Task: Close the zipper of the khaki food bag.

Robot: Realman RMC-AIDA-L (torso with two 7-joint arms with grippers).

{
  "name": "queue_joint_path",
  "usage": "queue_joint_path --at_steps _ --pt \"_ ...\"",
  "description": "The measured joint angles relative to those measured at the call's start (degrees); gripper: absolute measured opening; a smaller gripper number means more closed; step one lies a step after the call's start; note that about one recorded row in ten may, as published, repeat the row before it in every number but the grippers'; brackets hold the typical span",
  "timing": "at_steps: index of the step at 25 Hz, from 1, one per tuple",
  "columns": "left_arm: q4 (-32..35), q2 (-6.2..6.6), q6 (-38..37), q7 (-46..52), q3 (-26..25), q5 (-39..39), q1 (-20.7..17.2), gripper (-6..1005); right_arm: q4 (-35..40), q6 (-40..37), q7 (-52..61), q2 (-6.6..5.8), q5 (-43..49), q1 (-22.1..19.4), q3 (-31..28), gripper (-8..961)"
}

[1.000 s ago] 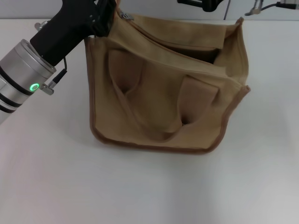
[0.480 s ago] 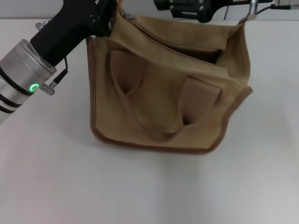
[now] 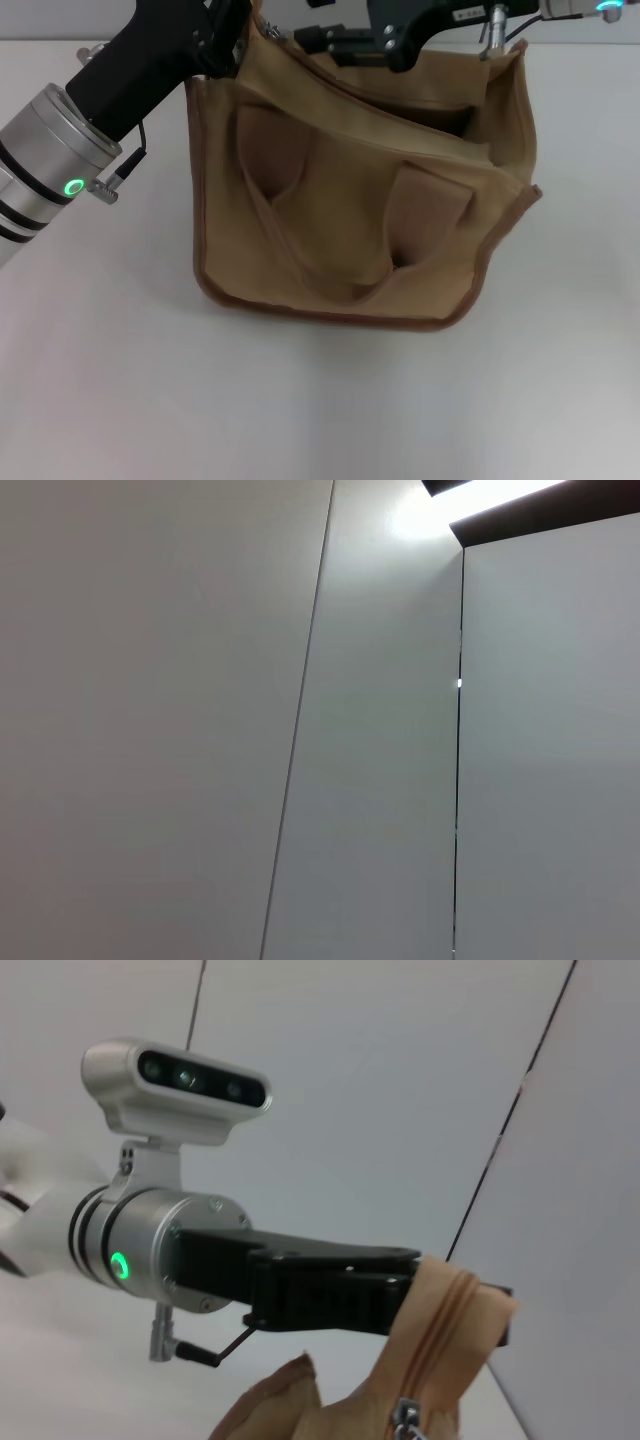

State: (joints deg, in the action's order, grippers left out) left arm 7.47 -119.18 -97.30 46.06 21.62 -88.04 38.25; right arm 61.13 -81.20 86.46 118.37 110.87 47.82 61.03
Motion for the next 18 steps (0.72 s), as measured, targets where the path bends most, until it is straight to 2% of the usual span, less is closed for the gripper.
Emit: queue_joint_path --at_steps 4,18 --pt "0.00 0.00 0.17 0.00 -0.03 0.04 -0.01 23 -0.19 0.12 -0.03 0.42 0.94 0.25 0.74 393" --pt "0.00 0.00 0.14 0.00 -0.07 0.06 0.12 23 -1.69 2.90 -1.69 0.67 1.22 0.54 0.89 394"
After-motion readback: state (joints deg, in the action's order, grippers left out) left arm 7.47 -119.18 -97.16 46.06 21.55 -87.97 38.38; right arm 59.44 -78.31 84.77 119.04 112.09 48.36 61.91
